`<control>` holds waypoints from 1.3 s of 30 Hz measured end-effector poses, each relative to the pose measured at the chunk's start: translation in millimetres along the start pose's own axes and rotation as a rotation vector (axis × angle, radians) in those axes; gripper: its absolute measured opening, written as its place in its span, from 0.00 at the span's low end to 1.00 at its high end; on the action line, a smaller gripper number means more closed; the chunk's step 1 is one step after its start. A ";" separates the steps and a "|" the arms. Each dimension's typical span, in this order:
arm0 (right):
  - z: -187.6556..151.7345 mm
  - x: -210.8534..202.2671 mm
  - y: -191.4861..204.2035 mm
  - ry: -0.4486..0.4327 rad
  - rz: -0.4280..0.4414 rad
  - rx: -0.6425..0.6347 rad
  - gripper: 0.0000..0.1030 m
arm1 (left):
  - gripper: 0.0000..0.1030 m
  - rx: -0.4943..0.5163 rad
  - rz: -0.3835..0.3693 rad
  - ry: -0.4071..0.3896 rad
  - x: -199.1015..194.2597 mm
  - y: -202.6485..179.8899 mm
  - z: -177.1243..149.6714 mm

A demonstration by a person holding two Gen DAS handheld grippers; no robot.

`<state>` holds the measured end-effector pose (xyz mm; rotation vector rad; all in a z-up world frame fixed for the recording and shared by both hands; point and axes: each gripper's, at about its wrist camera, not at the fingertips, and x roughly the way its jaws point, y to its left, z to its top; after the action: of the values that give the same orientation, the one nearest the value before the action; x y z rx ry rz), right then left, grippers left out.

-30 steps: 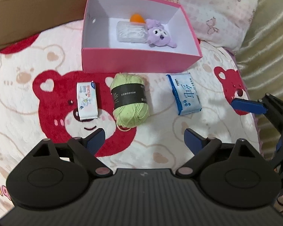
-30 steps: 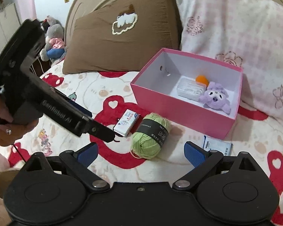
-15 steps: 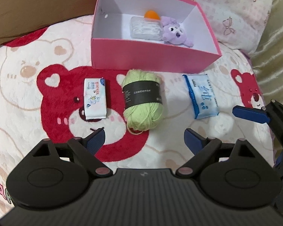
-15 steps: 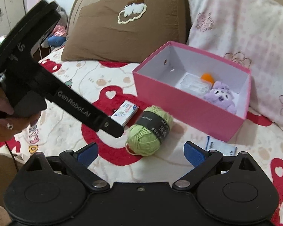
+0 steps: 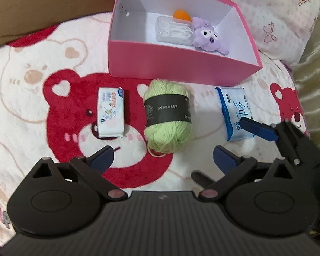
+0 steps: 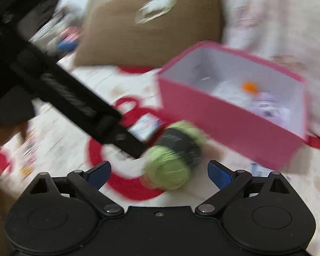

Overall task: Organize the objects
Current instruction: 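Move the open left gripper down over the green yarn ball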

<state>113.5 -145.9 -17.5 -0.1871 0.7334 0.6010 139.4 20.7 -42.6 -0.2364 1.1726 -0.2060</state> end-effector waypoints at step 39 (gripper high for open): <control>-51.1 70.0 -16.1 0.019 0.080 0.167 0.95 | 0.92 -0.024 -0.081 -0.229 61.2 15.1 -3.8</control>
<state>134.4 -146.2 -103.1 -0.0095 0.8085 0.6116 159.3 17.6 -102.4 -0.3208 0.9401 -0.2294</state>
